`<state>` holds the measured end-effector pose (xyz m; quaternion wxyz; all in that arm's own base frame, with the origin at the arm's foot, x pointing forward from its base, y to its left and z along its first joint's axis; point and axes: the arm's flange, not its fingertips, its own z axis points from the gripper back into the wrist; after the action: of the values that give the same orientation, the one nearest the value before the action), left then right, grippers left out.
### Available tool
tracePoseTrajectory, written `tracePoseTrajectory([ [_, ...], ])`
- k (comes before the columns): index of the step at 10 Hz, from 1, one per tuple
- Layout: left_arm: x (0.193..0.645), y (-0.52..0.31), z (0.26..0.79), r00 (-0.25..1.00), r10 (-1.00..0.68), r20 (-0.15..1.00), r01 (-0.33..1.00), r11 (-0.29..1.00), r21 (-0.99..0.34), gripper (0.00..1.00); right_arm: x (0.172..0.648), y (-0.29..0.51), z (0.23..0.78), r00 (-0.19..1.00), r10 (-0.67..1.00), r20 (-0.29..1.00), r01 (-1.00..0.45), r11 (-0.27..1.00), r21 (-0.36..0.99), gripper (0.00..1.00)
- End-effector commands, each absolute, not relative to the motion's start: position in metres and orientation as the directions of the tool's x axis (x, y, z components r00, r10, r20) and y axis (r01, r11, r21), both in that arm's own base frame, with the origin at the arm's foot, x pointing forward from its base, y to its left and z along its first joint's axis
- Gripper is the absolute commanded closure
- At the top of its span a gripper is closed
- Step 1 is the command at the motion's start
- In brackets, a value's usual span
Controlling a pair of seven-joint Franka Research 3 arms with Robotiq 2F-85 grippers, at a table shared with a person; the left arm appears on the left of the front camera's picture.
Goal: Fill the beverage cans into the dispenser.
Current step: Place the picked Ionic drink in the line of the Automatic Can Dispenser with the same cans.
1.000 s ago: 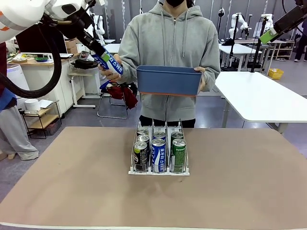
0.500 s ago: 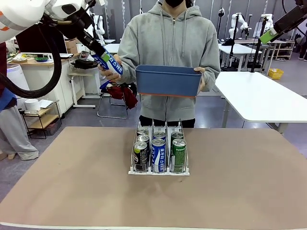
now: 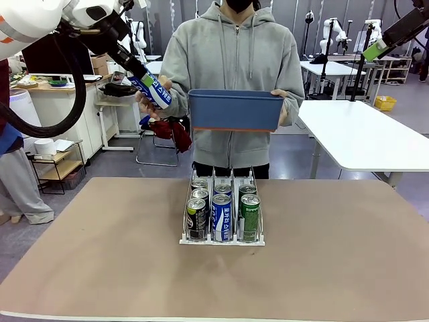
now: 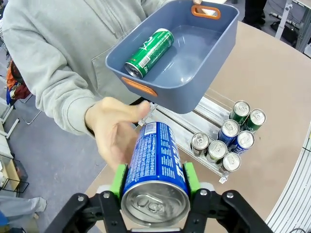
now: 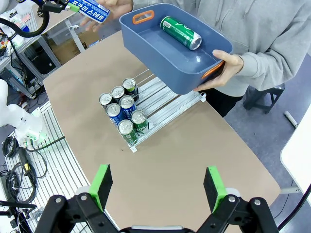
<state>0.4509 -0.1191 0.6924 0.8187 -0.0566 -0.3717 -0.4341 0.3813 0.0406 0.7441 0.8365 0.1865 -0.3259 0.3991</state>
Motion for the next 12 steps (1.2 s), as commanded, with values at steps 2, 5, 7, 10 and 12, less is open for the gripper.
tracePoseTrajectory([
  [2,0.4506,-0.1163,0.6939,0.340,-0.663,0.667,0.755,0.615,0.227,1.00,0.3813,0.0423,0.7428,0.470,0.548,0.692,-0.790,0.611,0.053,0.00],
  [5,0.4506,-0.1163,0.6939,0.340,-0.663,0.667,0.755,0.615,0.227,1.00,0.3813,0.0423,0.7428,0.470,0.548,0.692,-0.790,0.611,0.053,0.00],
  [7,0.4506,-0.1163,0.6939,0.340,-0.663,0.667,0.755,0.615,0.227,1.00,0.3813,0.0423,0.7428,0.470,0.548,0.692,-0.790,0.611,0.053,0.00],
  [10,0.4506,-0.1163,0.6939,0.340,-0.663,0.667,0.755,0.615,0.227,1.00,0.3813,0.0423,0.7428,0.470,0.548,0.692,-0.790,0.611,0.053,0.00],
  [12,0.4506,-0.1163,0.6939,0.340,-0.663,0.667,0.755,0.615,0.227,1.00,0.3813,0.0423,0.7428,0.470,0.548,0.692,-0.790,0.611,0.053,0.00],
])
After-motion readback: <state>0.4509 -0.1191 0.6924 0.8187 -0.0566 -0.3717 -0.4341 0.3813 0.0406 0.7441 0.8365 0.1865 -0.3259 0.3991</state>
